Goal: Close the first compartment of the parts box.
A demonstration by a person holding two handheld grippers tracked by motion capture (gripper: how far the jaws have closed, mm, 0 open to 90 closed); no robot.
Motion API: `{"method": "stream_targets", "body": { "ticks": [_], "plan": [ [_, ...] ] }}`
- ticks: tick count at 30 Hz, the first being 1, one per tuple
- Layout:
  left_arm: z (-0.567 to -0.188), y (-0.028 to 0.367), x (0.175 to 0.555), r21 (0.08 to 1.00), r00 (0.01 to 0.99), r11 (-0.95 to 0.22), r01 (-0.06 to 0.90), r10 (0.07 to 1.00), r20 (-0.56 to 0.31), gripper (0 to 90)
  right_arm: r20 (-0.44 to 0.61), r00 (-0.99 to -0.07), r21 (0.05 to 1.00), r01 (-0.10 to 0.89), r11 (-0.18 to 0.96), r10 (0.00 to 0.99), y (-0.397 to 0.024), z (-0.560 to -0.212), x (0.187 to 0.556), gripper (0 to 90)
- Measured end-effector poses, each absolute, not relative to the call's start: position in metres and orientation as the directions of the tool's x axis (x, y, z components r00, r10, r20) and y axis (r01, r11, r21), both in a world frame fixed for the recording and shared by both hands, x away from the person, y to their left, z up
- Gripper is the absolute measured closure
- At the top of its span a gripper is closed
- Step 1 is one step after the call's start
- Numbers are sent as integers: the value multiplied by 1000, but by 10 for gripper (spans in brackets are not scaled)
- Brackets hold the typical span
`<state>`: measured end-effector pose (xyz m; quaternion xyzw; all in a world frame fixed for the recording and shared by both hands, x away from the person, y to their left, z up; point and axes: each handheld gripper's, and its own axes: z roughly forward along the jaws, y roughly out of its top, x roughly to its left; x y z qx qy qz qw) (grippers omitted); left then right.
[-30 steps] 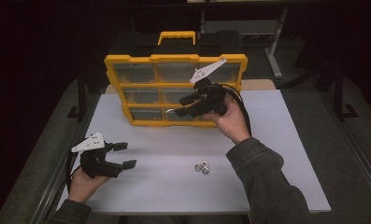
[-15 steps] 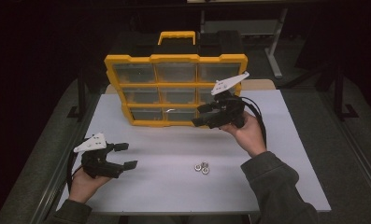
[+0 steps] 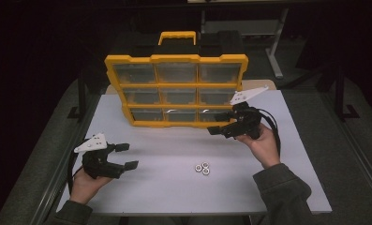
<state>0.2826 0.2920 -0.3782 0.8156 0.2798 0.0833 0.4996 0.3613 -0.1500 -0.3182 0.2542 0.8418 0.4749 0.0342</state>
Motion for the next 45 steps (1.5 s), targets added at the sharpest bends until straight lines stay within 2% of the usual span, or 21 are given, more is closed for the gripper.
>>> {"method": "stream_targets", "body": {
  "ticks": [27, 34, 45],
  "plan": [
    [-380, 293, 288, 856, 821, -346, 385, 552, -146, 217, 182, -800, 795, 462, 394, 572, -201, -360, 335, 255],
    [-371, 285, 290, 848, 831, -354, 395, 531, -165, 229, 194, -795, 789, 475, 390, 575, -207, -369, 329, 244],
    [-344, 273, 299, 843, 846, -381, 380, 512, -150, 244, 200, -761, 774, 509, 377, 617, -219, -382, 322, 239]
  ]
}}
